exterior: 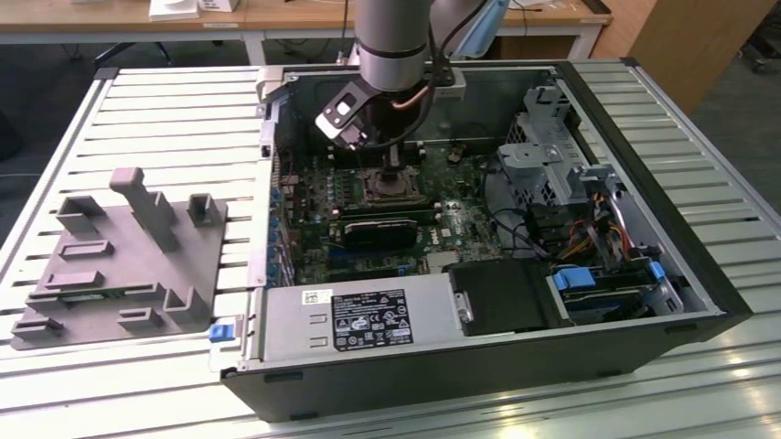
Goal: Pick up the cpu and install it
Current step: 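Close the cpu cover, then install the first cpu locking lever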
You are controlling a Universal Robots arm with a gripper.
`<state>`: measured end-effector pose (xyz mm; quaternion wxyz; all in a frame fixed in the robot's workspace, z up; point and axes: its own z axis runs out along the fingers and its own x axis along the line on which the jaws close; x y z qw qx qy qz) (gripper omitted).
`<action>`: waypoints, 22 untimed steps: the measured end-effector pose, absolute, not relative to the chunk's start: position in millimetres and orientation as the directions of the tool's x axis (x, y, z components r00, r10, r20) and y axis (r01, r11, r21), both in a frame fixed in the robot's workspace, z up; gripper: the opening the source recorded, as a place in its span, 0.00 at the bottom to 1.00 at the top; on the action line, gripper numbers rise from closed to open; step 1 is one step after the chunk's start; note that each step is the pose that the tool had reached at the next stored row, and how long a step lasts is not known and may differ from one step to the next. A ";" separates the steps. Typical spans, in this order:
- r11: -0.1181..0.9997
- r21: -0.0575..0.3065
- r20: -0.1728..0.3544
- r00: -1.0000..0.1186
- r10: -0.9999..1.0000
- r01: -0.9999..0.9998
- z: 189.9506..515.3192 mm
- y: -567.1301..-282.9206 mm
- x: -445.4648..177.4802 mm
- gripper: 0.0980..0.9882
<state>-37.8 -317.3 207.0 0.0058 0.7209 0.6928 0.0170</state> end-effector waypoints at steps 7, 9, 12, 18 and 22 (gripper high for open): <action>-0.040 0.032 0.016 0.040 0.999 0.999 207.0 -317.3 -35.7 0.01; -0.040 0.032 0.016 0.040 0.999 0.999 207.2 -317.2 -35.6 0.01; -0.040 0.032 0.016 0.040 0.999 0.999 208.1 -317.2 -35.6 0.01; -0.040 0.032 0.016 0.040 0.999 0.999 209.0 -317.3 -35.6 0.01; -0.040 0.032 0.017 0.040 0.999 0.999 209.7 -317.3 -35.6 0.01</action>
